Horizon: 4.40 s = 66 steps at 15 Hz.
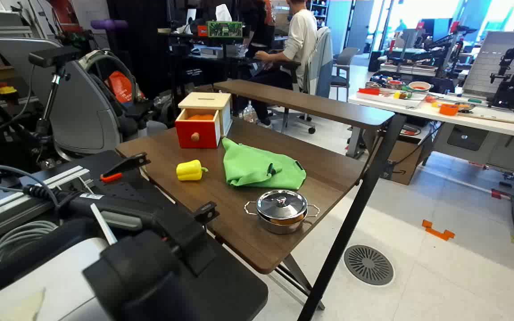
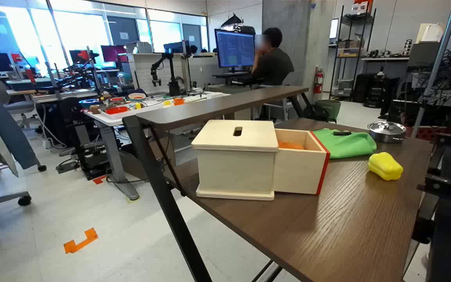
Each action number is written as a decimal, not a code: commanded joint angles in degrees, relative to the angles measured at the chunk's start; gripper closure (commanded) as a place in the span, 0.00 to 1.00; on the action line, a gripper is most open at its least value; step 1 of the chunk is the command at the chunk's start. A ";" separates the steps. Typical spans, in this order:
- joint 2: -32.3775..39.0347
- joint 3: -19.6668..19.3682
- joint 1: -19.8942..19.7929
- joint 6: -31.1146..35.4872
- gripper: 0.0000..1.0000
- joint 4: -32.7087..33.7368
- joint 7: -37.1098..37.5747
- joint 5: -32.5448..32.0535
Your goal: Move the green towel to the right back corner
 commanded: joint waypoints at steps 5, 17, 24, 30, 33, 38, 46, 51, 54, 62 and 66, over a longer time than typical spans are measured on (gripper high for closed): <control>0.04 0.18 -0.20 -0.12 0.00 0.16 -0.09 0.09; 21.31 4.17 4.94 30.56 0.00 3.31 4.62 8.08; 43.73 9.23 6.88 41.63 0.00 12.73 2.32 14.96; 56.22 12.58 6.42 40.82 0.00 21.12 2.98 14.36; 58.49 13.49 6.59 39.96 0.00 21.63 3.16 13.71; 59.86 13.49 7.12 40.60 0.00 20.01 3.74 12.62; 64.17 14.13 6.26 40.95 0.00 22.25 2.73 13.41; 68.30 13.65 6.14 41.42 0.00 25.81 3.10 13.00; 71.07 12.55 6.01 41.26 0.00 29.16 3.78 12.32; 74.99 11.86 2.32 40.29 0.00 37.01 4.51 13.56; 76.79 11.16 0.97 40.06 0.00 40.70 5.76 13.77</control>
